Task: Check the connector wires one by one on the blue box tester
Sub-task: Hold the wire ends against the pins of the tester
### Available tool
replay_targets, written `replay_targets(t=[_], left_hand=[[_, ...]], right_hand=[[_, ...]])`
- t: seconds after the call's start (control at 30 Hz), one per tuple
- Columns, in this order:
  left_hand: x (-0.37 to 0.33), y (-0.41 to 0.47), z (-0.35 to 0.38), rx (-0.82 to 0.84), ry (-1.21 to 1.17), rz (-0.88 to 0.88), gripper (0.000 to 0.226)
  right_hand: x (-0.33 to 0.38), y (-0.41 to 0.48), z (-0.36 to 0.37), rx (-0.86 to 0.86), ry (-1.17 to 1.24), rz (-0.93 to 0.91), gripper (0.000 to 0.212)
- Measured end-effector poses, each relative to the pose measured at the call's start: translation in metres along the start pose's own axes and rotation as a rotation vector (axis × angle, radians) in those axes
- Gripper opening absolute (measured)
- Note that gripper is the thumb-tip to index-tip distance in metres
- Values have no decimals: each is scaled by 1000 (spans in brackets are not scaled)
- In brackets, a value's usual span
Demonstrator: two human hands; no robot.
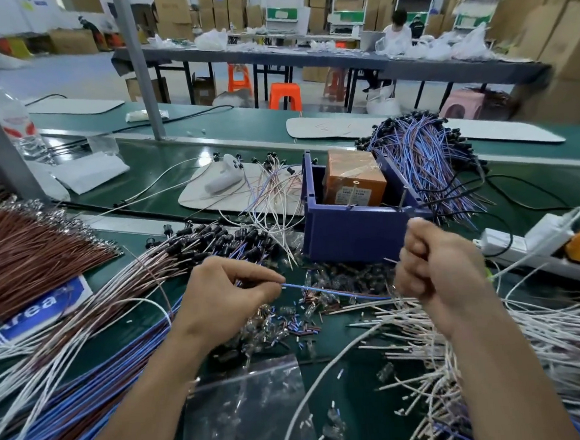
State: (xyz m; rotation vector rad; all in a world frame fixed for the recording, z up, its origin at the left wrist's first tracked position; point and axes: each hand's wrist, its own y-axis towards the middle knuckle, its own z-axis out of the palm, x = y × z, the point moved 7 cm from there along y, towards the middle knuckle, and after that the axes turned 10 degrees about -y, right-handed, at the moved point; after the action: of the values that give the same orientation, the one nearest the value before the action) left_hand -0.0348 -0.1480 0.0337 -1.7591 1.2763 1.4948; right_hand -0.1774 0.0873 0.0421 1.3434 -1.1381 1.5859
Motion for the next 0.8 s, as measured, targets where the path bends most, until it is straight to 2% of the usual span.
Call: replay_targets(t=[0.07, 0.1, 0.17, 0.23, 0.33, 0.47, 0.53, 0.67, 0.73, 0.8], left_hand=[[-4, -4, 17, 219, -32, -40, 20], [-7, -8, 26, 311, -15, -40, 18], [-13, -16, 42, 402, 64, -8, 19], [-17, -17, 48, 366, 104, 35, 25], [-23, -18, 45, 209, 71, 100, 28], [-23, -21, 37, 49, 110, 144, 32], [-25, -21, 33, 24, 142, 154, 28], [-19, -13, 21, 33, 50, 97, 27], [-11, -9, 16, 36, -11, 26, 28], [-3, -7, 12, 18, -76, -46, 26]], right_hand=[[-3, 0, 6, 34, -486, -53, 46], [-6, -3, 16, 118, -682, -84, 46], [-14, -14, 42, 334, -854, -117, 44], [-18, -21, 63, 423, -765, -123, 38], [-24, -22, 80, 392, -587, -61, 37], [-42, -31, 92, 504, -472, 77, 37], [-40, -32, 91, 506, -504, 58, 36], [-33, -19, 69, 379, -593, 44, 25], [-32, -20, 65, 415, -566, 51, 18], [-32, -22, 66, 466, -567, 41, 18]])
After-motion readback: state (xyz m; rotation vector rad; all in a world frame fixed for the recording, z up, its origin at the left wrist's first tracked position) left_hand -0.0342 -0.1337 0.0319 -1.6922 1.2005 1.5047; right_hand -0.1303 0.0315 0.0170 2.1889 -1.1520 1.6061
